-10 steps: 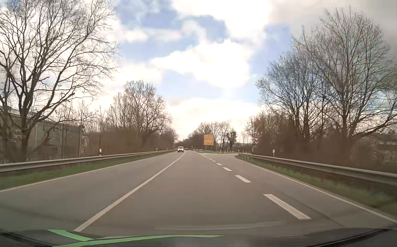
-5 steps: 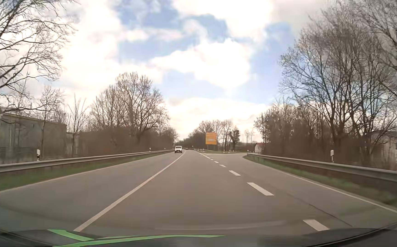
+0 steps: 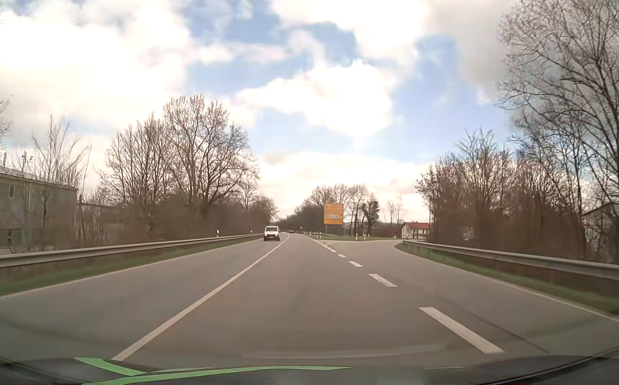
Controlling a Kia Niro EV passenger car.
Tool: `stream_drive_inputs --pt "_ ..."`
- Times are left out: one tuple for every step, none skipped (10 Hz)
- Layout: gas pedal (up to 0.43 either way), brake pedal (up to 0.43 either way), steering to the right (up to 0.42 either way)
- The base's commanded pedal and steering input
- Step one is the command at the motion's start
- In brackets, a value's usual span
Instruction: Follow the waypoints while adhering to traffic rules and regulations
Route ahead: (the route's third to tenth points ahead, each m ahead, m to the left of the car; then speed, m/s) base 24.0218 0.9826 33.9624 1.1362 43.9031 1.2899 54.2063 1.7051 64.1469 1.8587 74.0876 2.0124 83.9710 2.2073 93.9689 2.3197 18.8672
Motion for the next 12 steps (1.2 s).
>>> stream_drive_inputs --pt "0.228 0.0 -0.001" --pt "0.228 0.0 -0.001" --pt "0.228 0.0 -0.001" --pt "0.228 0.0 -0.001" --pt "0.228 0.0 -0.001" --pt "0.228 0.0 -0.001" --pt "0.228 0.0 -0.001" --pt "0.228 0.0 -0.001" --pt "0.228 0.0 -0.001" --pt "0.24 0.0 -0.001" --pt "0.24 0.0 -0.001" --pt "0.24 0.0 -0.001"
